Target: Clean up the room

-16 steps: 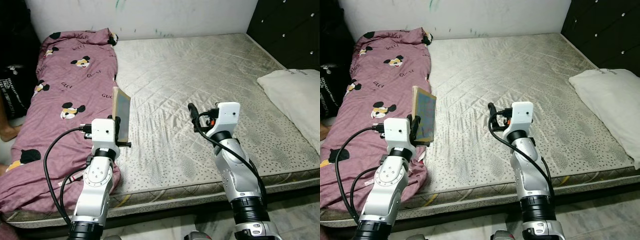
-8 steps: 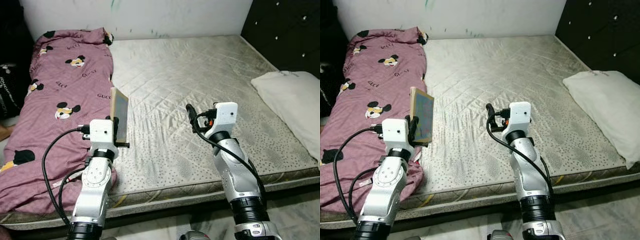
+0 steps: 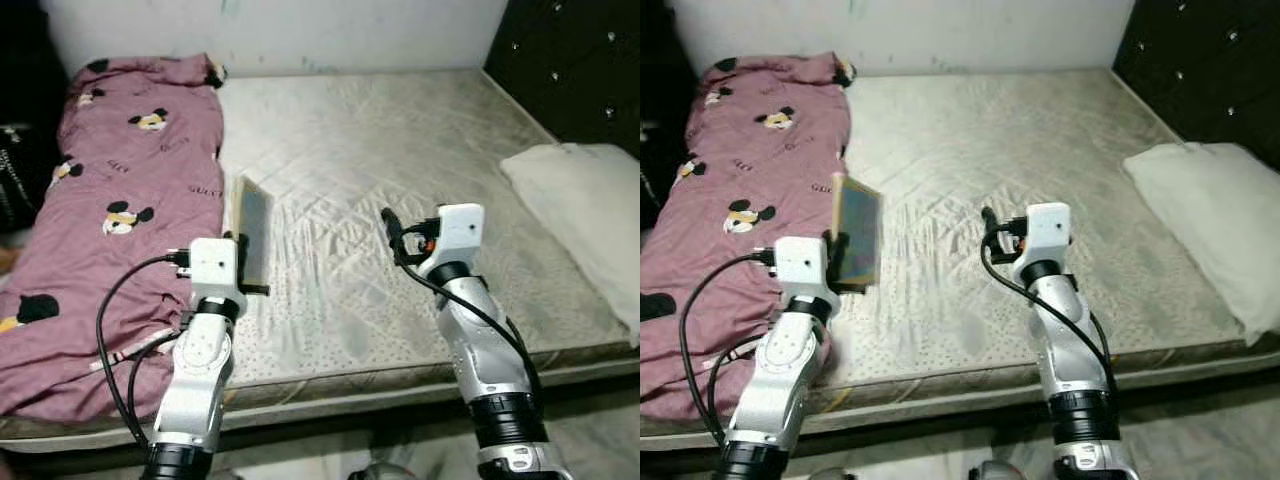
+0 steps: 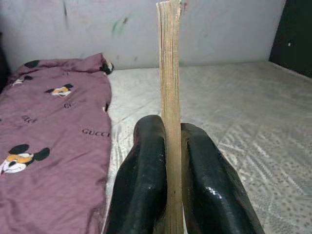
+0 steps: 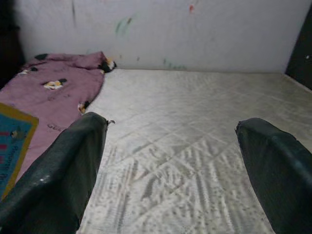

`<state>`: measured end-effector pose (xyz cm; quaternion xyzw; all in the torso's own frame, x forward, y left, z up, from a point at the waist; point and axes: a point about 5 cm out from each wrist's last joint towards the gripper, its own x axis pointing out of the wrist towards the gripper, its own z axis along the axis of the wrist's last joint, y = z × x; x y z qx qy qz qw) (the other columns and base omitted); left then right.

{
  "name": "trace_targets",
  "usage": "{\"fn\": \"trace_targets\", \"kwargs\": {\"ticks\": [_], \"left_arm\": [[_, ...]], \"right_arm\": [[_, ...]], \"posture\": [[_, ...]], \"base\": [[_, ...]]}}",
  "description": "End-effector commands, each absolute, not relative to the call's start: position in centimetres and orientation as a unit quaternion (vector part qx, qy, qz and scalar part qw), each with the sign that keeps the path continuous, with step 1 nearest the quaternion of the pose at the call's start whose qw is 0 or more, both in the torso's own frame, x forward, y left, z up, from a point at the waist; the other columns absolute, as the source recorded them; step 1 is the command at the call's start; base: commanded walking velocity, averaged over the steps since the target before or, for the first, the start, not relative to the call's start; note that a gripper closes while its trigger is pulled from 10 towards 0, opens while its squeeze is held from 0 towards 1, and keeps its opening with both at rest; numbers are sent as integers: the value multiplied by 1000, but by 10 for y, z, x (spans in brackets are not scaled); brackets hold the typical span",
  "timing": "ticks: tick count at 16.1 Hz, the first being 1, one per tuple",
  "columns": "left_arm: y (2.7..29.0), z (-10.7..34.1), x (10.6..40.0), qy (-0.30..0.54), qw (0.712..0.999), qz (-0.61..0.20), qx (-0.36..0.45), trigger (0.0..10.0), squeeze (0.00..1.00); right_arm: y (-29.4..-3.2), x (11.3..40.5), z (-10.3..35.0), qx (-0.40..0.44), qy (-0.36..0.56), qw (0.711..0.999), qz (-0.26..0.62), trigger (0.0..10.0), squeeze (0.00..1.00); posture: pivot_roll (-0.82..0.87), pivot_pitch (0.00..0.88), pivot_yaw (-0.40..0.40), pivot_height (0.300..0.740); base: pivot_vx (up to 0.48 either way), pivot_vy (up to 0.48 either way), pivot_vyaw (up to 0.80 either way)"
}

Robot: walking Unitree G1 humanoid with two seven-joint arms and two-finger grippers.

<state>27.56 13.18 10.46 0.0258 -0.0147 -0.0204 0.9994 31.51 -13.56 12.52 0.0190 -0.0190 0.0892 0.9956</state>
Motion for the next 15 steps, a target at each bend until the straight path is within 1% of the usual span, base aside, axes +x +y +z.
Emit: {"fn": "trace_targets", "kwargs": {"ticks": [1,12,13,15], "left_arm": [[135,113,278,-37,999,-13,26,10000,0],[132,113,278,-39,999,-15,25,10000,0],[131,113,278,-41,999,-17,9,10000,0],[132,114,278,-45,999,-17,16,10000,0]], "right_arm": [[-135,315,123,17,-13,996,90,10000,0],[-136,316,122,16,-12,996,92,10000,0],[-136,316,122,15,-12,996,92,10000,0],[-136,316,122,13,-11,996,92,10000,0]], "posture": [[-51,0,-1,740],[-53,0,-4,740],[-53,0,-5,740],[-52,0,-5,740]], "base": [[0,-307,0],[0,-301,0],[0,0,0],[0,0,0]]}}
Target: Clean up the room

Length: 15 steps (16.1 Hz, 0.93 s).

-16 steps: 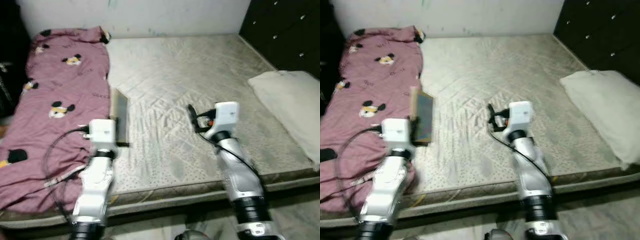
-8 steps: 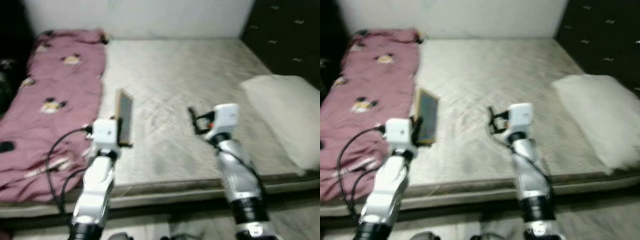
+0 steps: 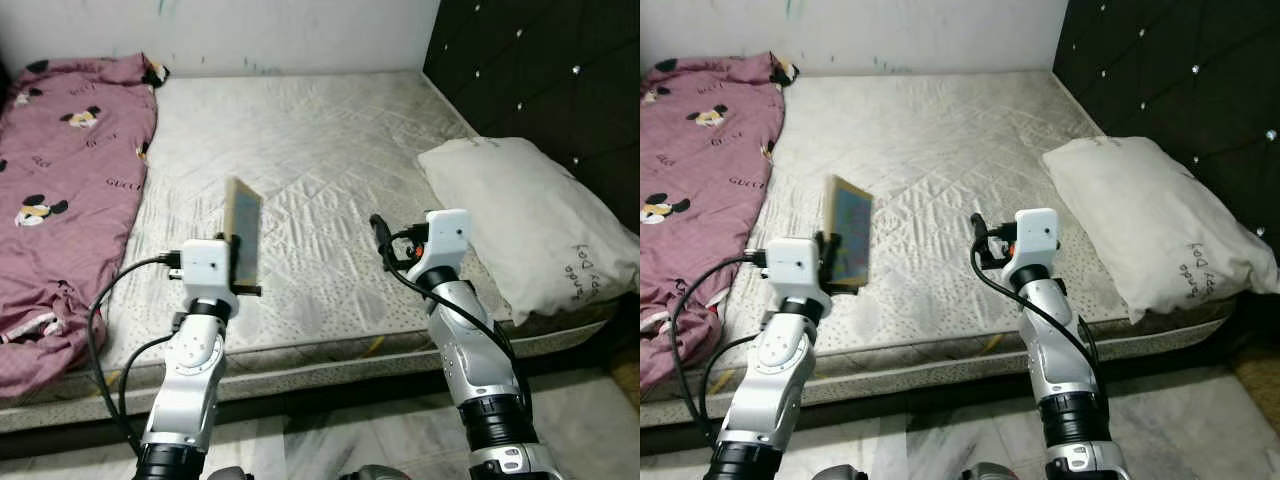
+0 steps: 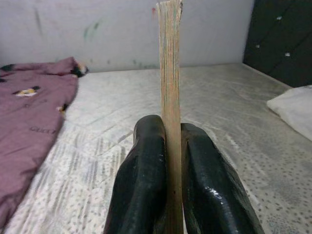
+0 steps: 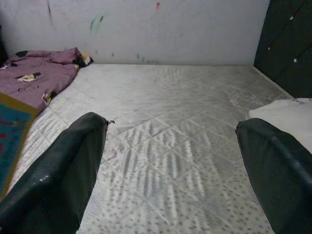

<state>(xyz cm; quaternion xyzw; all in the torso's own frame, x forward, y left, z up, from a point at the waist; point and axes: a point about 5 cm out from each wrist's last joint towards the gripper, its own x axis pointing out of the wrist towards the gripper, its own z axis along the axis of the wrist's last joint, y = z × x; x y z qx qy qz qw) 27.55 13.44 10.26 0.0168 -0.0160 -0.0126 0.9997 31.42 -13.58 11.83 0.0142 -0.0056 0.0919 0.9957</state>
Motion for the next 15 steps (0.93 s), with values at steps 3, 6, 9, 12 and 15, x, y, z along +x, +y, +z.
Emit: {"fn": "trace_targets", "kwargs": {"ticks": [3,6,9,12,15], "left_arm": [[131,115,278,-48,998,-26,12,10000,0],[129,116,277,-56,998,-37,8,10000,0],[128,117,277,-58,997,-41,6,10000,0],[128,117,277,-60,997,-46,5,10000,0],[128,116,276,-59,997,-45,3,10000,0]], "right_arm": [[-136,316,121,13,-11,995,94,10000,0],[-136,318,122,14,-12,995,94,10000,0],[-136,319,123,13,-14,995,94,10000,0],[-136,319,123,14,-15,995,94,10000,0],[-137,319,123,13,-15,996,92,10000,0]], "posture": [[-49,0,-8,740],[-48,0,-10,740],[-48,0,-9,740],[-48,0,-8,740],[-49,0,-9,740]], "base": [[0,0,0],[0,0,0],[180,0,0],[394,0,-379],[425,0,-171]]}}
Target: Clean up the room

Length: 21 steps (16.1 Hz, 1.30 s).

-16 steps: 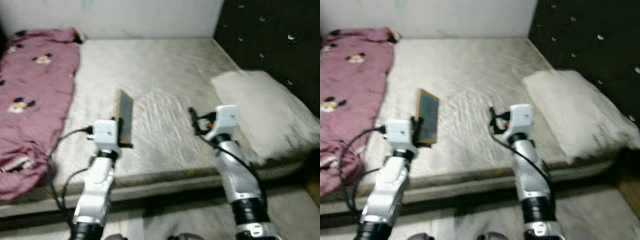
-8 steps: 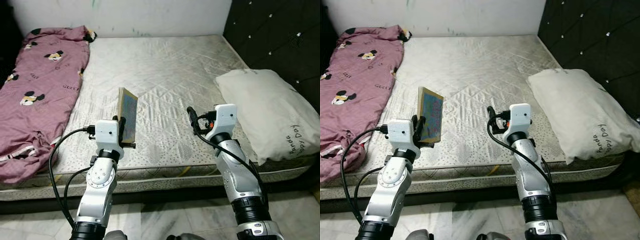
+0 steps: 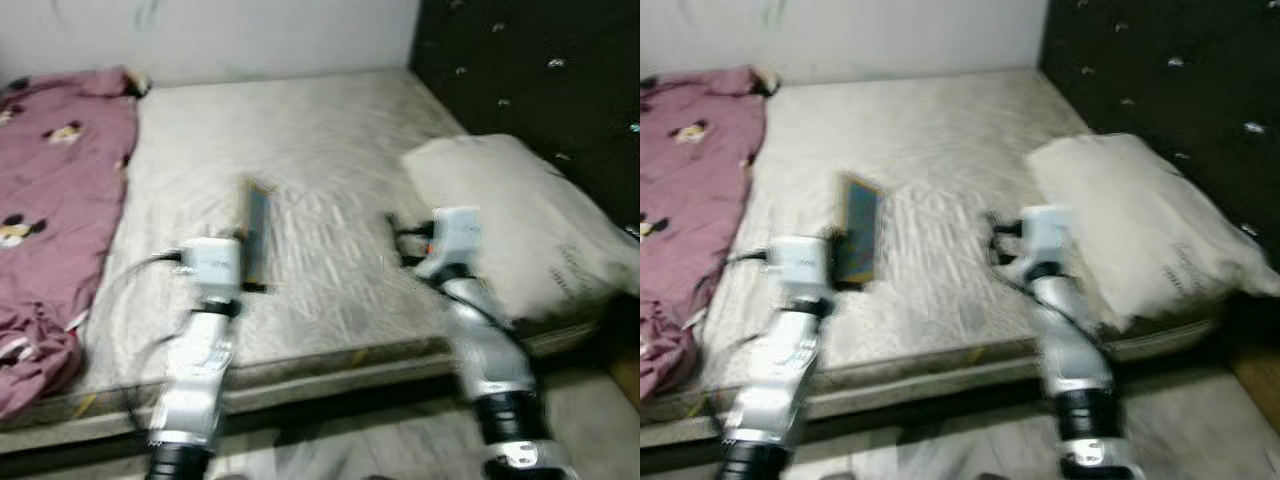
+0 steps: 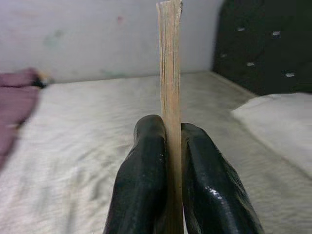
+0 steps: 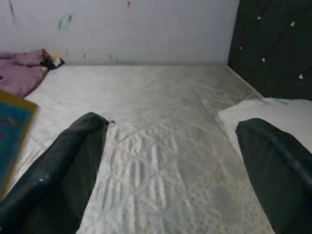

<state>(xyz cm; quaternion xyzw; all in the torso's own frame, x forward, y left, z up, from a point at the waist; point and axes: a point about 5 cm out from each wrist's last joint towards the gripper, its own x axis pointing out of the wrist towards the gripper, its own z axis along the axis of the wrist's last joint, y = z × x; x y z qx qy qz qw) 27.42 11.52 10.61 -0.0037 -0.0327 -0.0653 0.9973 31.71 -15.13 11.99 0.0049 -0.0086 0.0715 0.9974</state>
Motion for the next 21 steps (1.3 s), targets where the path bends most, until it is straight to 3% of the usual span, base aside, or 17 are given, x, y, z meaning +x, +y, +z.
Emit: {"fn": "trace_targets", "kwargs": {"ticks": [1,9,13,17,21], "left_arm": [[128,116,276,-58,997,-45,3,10000,0],[131,111,274,-41,999,-21,10,10000,0],[133,108,271,-36,999,-16,11,10000,0],[133,106,271,-32,999,-15,8,10000,0],[132,108,273,-36,999,-17,6,10000,0]], "right_arm": [[-137,319,123,13,-15,996,92,10000,0],[-139,318,122,-6,-17,995,96,10000,0],[-134,320,123,-11,-26,994,109,10000,0],[-134,322,123,-6,-24,994,105,10000,0],[-134,323,123,-9,-27,994,105,10000,0]], "posture": [[-49,0,-9,740],[-43,0,-7,740],[-36,0,-11,740],[-36,0,-11,740],[-39,0,-10,740]], "base": [[428,0,0],[94,0,0],[0,0,798],[0,0,0],[0,-274,0]]}}
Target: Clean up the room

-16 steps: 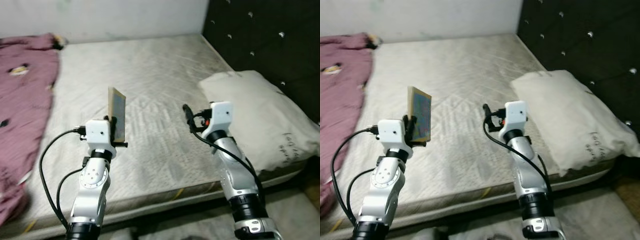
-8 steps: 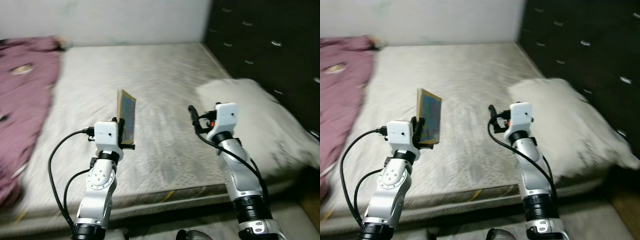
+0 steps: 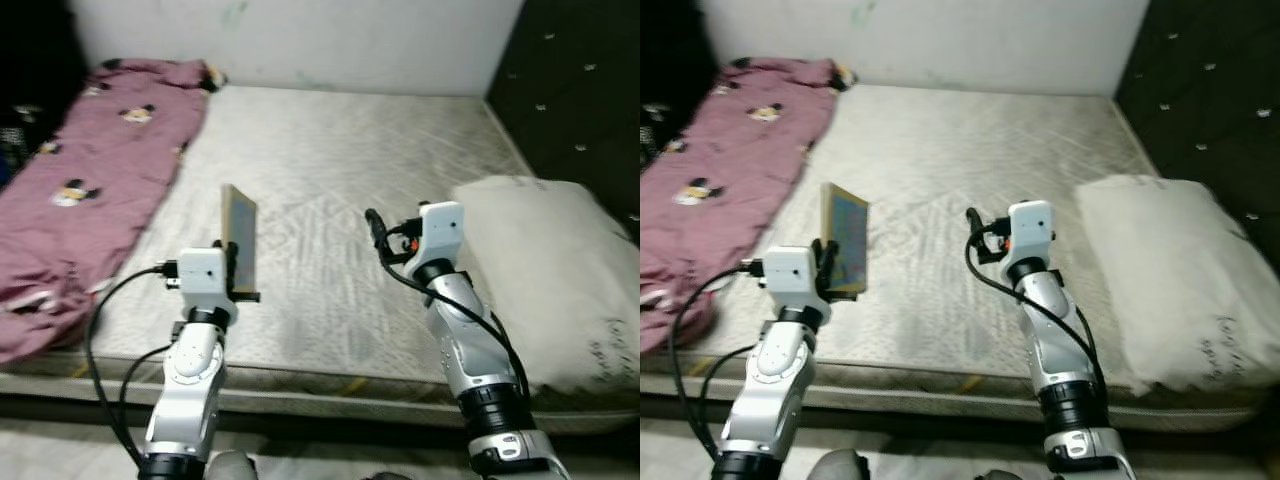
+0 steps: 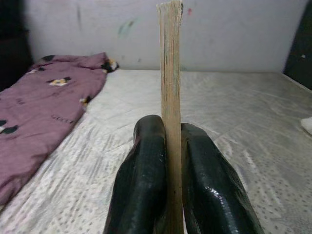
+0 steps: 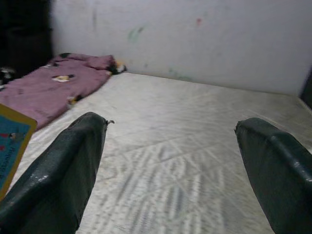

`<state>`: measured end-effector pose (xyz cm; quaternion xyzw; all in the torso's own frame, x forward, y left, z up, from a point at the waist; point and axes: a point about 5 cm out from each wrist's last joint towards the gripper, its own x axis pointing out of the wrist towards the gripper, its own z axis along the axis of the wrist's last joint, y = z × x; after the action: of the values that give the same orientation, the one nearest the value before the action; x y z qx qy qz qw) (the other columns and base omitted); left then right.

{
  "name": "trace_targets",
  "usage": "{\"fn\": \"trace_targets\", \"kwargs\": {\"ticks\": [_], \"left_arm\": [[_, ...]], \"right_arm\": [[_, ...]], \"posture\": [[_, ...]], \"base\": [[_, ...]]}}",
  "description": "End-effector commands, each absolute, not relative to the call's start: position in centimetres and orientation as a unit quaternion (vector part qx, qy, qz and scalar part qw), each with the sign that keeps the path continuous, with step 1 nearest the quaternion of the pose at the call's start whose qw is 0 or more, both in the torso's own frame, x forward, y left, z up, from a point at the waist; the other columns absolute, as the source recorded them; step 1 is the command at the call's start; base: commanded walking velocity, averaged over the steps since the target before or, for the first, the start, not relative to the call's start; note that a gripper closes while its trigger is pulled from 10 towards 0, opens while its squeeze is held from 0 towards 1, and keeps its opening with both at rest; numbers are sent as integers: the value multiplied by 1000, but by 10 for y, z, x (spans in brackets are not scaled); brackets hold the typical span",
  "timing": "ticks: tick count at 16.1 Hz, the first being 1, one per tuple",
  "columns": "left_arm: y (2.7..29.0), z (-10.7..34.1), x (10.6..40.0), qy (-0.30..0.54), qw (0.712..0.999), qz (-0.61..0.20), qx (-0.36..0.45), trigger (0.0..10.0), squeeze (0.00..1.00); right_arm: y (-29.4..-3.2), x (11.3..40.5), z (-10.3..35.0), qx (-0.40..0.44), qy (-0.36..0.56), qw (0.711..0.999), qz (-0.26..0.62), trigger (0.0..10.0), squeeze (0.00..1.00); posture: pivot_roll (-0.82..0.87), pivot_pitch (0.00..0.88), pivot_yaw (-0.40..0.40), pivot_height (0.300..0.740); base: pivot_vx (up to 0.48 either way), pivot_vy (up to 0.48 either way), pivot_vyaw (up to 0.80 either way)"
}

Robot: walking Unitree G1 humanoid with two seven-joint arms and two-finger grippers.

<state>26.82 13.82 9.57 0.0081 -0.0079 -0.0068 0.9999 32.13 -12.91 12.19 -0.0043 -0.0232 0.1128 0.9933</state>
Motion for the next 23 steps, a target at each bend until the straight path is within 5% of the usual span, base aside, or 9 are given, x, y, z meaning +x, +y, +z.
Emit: {"fn": "trace_targets", "kwargs": {"ticks": [1,16,23], "left_arm": [[132,109,274,-37,999,-17,6,10000,0],[130,109,274,-37,999,-22,4,10000,0],[127,112,273,-51,998,-44,-13,10000,0]], "right_arm": [[-134,323,124,-9,-27,994,105,10000,0],[-135,323,122,-14,-28,994,104,10000,0],[-135,323,122,-21,-29,994,106,10000,0]], "posture": [[-39,0,-10,740],[-42,0,-10,740],[-47,0,-9,740]], "base": [[0,-292,0],[0,-300,0],[0,0,0]]}}
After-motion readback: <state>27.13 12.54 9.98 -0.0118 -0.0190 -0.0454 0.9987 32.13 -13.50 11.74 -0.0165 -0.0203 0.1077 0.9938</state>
